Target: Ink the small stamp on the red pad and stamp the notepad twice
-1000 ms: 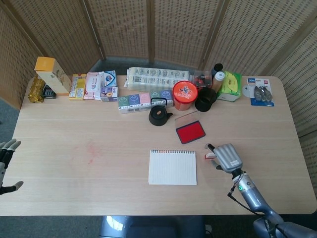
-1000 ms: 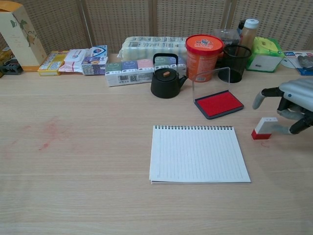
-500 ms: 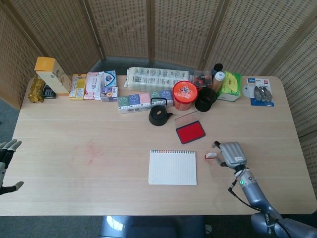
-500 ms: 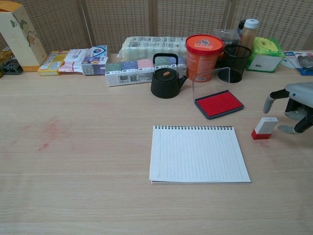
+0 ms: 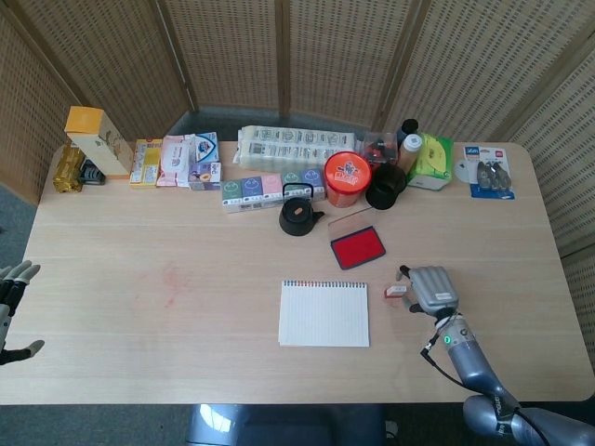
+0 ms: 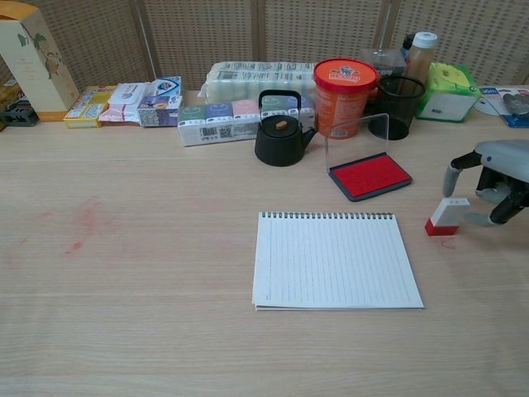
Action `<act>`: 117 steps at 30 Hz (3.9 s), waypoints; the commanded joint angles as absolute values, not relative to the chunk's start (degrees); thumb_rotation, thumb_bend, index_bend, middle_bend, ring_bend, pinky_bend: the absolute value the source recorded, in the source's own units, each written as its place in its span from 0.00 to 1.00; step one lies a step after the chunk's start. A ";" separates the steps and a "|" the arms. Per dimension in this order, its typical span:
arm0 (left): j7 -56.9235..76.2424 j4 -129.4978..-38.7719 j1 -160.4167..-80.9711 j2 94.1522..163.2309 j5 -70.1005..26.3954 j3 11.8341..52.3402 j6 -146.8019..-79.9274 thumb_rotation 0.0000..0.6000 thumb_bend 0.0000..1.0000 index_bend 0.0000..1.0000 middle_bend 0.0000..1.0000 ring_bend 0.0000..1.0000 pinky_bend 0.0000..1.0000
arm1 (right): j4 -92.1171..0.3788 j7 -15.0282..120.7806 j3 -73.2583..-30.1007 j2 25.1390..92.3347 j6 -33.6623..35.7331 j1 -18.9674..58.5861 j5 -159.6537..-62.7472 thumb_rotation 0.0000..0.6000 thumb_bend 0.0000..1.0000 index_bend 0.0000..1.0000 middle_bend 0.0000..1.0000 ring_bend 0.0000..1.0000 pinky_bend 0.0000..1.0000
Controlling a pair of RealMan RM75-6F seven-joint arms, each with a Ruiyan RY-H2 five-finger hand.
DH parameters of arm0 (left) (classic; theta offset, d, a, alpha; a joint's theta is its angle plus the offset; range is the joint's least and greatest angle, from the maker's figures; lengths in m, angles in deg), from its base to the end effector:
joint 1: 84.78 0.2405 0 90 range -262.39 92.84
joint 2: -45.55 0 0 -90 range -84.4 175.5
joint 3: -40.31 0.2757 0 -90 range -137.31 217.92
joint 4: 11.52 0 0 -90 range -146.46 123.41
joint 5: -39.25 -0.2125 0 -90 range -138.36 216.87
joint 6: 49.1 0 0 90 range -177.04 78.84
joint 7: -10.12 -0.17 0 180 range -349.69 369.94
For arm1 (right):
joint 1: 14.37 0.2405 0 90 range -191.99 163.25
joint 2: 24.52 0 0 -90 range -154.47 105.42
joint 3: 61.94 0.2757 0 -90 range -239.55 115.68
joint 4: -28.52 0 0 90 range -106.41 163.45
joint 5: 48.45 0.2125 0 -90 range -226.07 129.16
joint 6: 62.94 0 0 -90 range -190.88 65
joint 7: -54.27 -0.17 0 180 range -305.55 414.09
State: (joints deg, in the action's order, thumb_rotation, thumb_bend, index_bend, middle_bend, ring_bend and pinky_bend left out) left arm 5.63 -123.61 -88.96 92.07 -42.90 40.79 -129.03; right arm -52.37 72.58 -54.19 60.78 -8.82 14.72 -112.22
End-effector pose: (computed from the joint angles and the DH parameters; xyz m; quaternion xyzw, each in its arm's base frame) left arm -0.2979 0.1861 0.2120 -0.6082 -0.4358 -0.3165 0.5831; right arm -0.2764 -0.3400 -0.0062 0.7037 -0.4420 0.2781 0.4817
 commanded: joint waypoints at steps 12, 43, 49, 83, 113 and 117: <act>6.15 -123.90 -89.28 91.82 -43.09 40.74 -128.60 1.00 0.00 0.00 0.00 0.00 0.00 | -53.18 76.64 -53.65 61.17 -9.62 16.58 -106.59 1.00 0.39 0.44 0.93 1.00 1.00; 5.67 -124.02 -89.38 91.98 -42.80 40.78 -128.49 1.00 0.00 0.00 0.00 0.00 0.00 | -56.08 80.88 -54.18 61.57 -8.73 19.13 -99.35 1.00 0.42 0.49 0.93 1.00 1.00; 5.70 -124.00 -89.32 92.00 -42.93 40.84 -128.59 1.00 0.00 0.00 0.00 0.00 0.00 | -56.46 81.40 -54.46 61.64 -8.33 19.41 -98.64 1.00 0.42 0.52 0.93 1.00 1.00; 7.30 -123.47 -89.69 91.64 -42.88 40.78 -127.86 1.00 0.00 0.00 0.00 0.00 0.00 | -65.75 96.41 -48.33 60.24 -4.09 30.59 -82.82 1.00 0.48 0.54 0.93 1.00 1.00; 8.05 -122.11 -91.78 91.75 -37.38 39.61 -123.49 1.00 0.00 0.00 0.00 0.00 0.00 | -46.57 102.43 -44.84 72.17 -8.64 45.08 -65.16 1.00 0.48 0.54 0.93 1.00 1.00; 7.67 -122.01 -92.01 91.96 -36.74 39.55 -123.04 1.00 0.00 0.00 0.00 0.00 0.00 | -44.20 102.00 -44.94 73.15 -9.98 45.63 -64.69 1.00 0.48 0.54 0.93 1.00 1.00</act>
State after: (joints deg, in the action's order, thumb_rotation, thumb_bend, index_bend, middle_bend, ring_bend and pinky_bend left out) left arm 7.74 -122.04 -91.97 91.92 -36.81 39.57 -123.10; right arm -44.88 102.19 -44.89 72.75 -9.46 45.37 -64.94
